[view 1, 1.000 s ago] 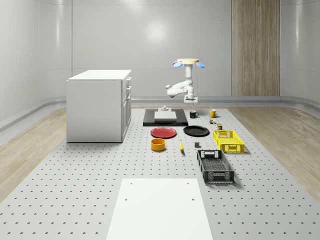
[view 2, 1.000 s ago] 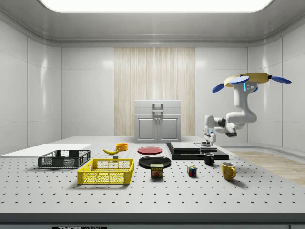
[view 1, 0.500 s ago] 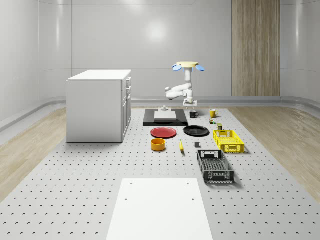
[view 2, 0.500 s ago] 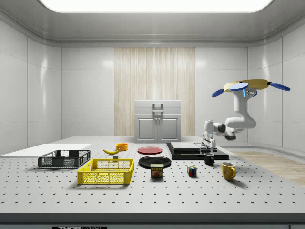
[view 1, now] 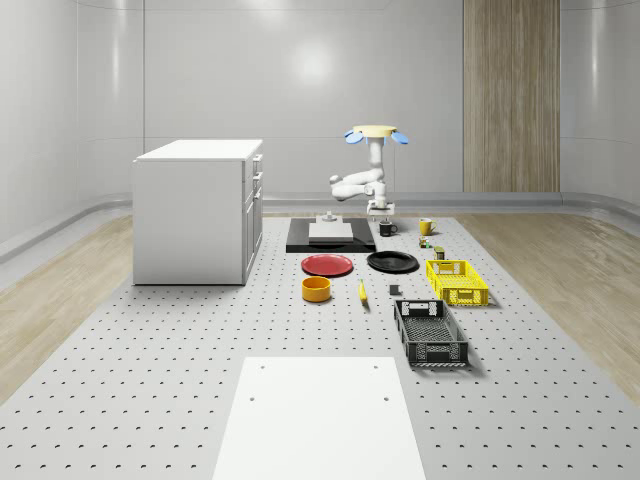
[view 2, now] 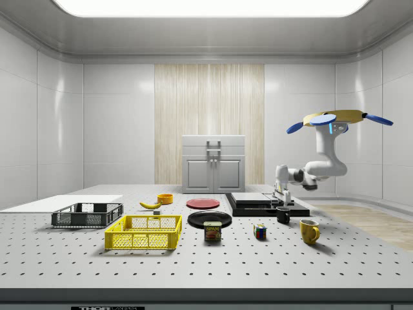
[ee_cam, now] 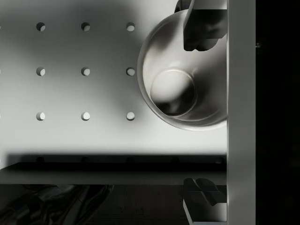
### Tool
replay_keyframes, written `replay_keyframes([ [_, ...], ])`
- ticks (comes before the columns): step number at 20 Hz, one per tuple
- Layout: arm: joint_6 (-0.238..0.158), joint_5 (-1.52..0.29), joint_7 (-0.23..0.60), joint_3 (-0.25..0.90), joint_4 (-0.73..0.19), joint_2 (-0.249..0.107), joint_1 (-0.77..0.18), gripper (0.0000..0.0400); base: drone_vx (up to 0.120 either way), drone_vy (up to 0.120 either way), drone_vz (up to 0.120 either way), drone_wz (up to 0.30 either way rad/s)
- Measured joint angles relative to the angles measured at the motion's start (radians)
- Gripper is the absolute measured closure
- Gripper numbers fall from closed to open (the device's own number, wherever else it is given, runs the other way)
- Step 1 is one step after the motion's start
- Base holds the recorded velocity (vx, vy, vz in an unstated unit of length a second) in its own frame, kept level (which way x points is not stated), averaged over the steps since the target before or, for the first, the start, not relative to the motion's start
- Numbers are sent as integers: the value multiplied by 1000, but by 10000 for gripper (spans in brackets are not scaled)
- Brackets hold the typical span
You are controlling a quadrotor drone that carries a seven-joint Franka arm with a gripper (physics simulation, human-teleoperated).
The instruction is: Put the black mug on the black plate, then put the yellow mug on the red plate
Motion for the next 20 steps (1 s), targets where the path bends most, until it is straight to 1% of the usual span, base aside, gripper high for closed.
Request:
replay_keyframes([
  [6, 35, -11, 3, -16, 20, -25, -20, 0, 0, 0, 0, 0],
  [12, 79, -46, 2, -61, 34, -53, -26, 0, 0, 0, 0, 0],
  [20, 114, -52, -11, -76, 42, -82, -17, 0, 0, 0, 0, 0],
])
